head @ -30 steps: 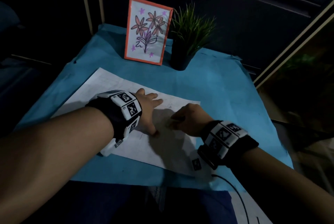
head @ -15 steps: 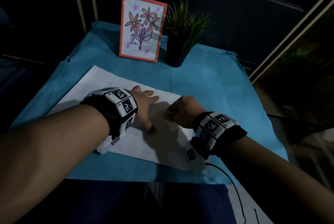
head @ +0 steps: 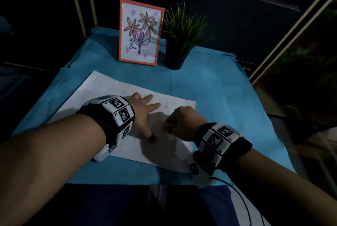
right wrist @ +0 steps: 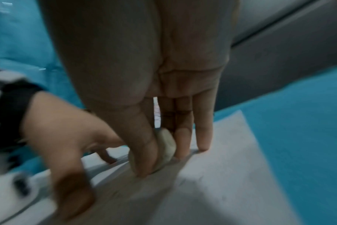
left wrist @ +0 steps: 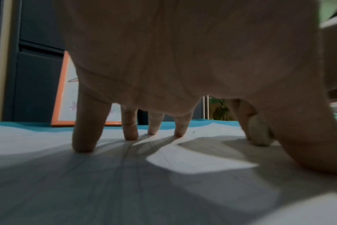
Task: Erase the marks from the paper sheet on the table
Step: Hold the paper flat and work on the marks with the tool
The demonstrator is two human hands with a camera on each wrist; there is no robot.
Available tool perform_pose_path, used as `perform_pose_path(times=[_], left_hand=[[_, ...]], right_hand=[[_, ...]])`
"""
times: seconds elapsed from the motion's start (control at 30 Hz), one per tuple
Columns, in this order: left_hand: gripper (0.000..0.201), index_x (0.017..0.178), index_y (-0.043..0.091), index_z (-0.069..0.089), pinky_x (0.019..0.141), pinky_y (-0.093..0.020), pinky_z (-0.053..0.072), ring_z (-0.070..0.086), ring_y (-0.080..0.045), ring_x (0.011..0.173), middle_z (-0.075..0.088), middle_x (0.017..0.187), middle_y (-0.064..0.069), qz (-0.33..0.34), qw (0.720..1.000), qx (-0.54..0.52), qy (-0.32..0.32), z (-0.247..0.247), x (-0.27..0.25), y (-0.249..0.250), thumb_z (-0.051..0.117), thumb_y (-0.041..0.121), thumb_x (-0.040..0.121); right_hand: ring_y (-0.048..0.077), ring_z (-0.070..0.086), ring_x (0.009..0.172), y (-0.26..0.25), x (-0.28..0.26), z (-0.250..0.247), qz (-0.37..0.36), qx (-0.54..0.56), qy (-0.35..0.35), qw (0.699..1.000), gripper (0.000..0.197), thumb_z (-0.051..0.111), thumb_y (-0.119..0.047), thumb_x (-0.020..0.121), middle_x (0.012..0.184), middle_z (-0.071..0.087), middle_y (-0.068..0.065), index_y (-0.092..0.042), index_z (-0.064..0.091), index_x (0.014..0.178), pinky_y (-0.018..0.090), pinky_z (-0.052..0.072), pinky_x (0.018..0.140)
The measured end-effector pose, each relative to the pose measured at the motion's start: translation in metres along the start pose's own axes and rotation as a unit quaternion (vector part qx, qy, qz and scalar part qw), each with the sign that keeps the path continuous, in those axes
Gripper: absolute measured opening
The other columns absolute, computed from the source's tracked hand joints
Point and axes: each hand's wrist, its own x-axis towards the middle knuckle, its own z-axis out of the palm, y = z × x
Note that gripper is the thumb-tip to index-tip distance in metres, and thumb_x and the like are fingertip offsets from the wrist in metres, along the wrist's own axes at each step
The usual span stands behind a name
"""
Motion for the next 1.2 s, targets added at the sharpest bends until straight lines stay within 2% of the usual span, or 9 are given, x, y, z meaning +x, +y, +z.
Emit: perform_pose_path(times=[0.13,0.33,0.5,0.67,0.7,0.8,0.9,0.97,1.2], left_hand=[[0.12,0.152,0.04,0.0,0.115,-0.048,0.024,0.004,-0.026,0.145,-0.005,0.16,0.004,-0.002,1.0,-0.01,0.019,0.002,-0.003,0.002,0.069,0.077,0.061],[0.121,0.152,0.025,0.013,0.112,-0.043,0.031,0.021,-0.022,0.14,0.017,0.155,0.002,0.006,0.997,-0.031,0.067,0.007,-0.009,0.002,0.07,0.077,0.058],[0.119,0.153,0.028,0.004,0.116,-0.043,0.022,0.007,-0.023,0.146,0.001,0.161,0.005,-0.009,0.999,-0.026,0.044,0.007,-0.013,0.002,0.066,0.076,0.063],[0.117,0.153,0.032,0.001,0.116,-0.046,0.021,0.004,-0.024,0.146,-0.004,0.161,0.009,-0.019,0.999,-0.024,0.034,0.008,-0.014,0.003,0.065,0.077,0.066],[0.118,0.153,0.032,0.001,0.116,-0.046,0.021,0.004,-0.024,0.146,-0.005,0.161,0.009,-0.019,0.999,-0.024,0.031,0.008,-0.014,0.003,0.065,0.077,0.066],[0.12,0.153,0.032,0.0,0.117,-0.047,0.02,0.003,-0.024,0.146,-0.005,0.161,0.01,-0.019,0.999,-0.029,0.033,0.008,-0.013,0.002,0.064,0.079,0.064],[0.119,0.153,0.033,0.001,0.116,-0.046,0.02,0.003,-0.024,0.146,-0.004,0.161,0.01,-0.018,0.999,-0.029,0.036,0.009,-0.013,0.002,0.064,0.079,0.064],[0.119,0.153,0.033,0.002,0.115,-0.046,0.021,0.005,-0.024,0.146,-0.003,0.161,0.01,-0.015,0.999,-0.03,0.042,0.009,-0.013,0.002,0.064,0.079,0.063],[0.12,0.154,0.031,0.002,0.116,-0.046,0.02,0.005,-0.025,0.146,-0.003,0.162,0.008,-0.011,0.999,-0.025,0.038,0.008,-0.013,0.002,0.063,0.08,0.064]], right_hand=[[0.019,0.062,0.1,0.007,0.005,-0.006,0.026,0.053,0.002,0.998,0.029,0.073,-0.031,0.079,0.108,0.068,0.005,-0.015,0.072,0.102,0.028,0.05,0.087],[0.015,0.052,0.082,0.006,0.004,0.001,-0.002,0.039,0.028,0.999,0.02,0.07,-0.03,0.082,0.1,0.066,0.006,-0.015,0.071,0.095,0.022,0.039,0.072],[0.018,0.061,0.095,0.007,-0.002,0.004,-0.004,0.046,0.012,0.999,0.027,0.071,-0.032,0.081,0.103,0.069,0.004,-0.016,0.072,0.104,0.02,0.04,0.075],[0.018,0.056,0.082,0.007,0.007,-0.001,0.023,0.048,0.035,0.998,0.014,0.071,-0.032,0.081,0.082,0.062,0.002,-0.018,0.072,0.081,0.022,0.04,0.07],[0.019,0.057,0.083,0.004,0.003,0.001,0.017,0.048,0.023,0.998,0.012,0.071,-0.031,0.081,0.082,0.063,0.001,-0.02,0.072,0.079,0.023,0.042,0.071],[0.018,0.063,0.097,0.001,-0.006,0.002,0.004,0.047,-0.007,0.999,0.025,0.072,-0.03,0.08,0.104,0.069,0.003,-0.016,0.074,0.101,0.027,0.05,0.084],[0.021,0.062,0.089,0.006,0.005,-0.004,0.019,0.04,0.022,0.999,0.022,0.07,-0.029,0.082,0.092,0.068,0.008,-0.008,0.072,0.088,0.03,0.05,0.079],[0.019,0.058,0.085,0.006,0.01,-0.006,0.035,0.042,0.041,0.998,0.02,0.068,-0.031,0.084,0.086,0.062,0.005,-0.011,0.072,0.086,0.025,0.044,0.072],[0.02,0.062,0.102,0.0,0.005,-0.002,0.025,0.046,0.009,0.999,0.028,0.07,-0.03,0.082,0.109,0.068,0.005,-0.015,0.073,0.105,0.024,0.047,0.084]])
